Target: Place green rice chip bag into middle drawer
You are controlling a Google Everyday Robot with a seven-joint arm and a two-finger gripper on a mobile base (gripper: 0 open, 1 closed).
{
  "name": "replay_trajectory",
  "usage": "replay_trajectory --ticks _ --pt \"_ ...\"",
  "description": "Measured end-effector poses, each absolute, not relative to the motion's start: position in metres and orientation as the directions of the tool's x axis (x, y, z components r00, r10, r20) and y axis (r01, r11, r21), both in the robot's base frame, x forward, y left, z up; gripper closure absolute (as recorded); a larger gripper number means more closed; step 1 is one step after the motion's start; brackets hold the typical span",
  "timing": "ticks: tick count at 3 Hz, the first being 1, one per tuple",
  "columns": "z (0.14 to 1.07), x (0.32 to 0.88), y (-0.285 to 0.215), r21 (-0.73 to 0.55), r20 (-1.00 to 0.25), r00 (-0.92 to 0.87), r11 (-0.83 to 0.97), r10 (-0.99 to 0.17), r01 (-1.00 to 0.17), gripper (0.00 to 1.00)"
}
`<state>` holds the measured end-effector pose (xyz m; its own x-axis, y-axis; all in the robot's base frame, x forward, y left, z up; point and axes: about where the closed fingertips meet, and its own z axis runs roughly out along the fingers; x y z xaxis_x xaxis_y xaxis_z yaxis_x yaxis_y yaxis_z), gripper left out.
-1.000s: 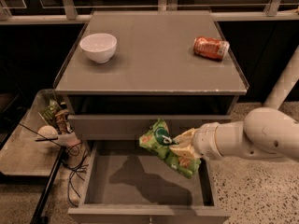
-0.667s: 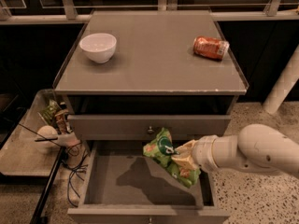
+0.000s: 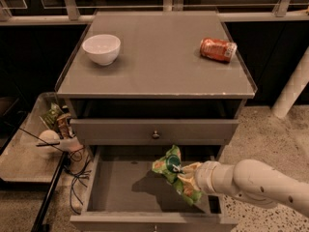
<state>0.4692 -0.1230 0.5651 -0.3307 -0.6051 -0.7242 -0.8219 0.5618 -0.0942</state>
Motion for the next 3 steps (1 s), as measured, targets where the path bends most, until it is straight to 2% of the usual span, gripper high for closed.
replay_trajectory --ticks 3 --pt "0.471 0.533 -0.127 -0.128 -0.803 -0.283 0.615 -0.525 -0.778 1.00"
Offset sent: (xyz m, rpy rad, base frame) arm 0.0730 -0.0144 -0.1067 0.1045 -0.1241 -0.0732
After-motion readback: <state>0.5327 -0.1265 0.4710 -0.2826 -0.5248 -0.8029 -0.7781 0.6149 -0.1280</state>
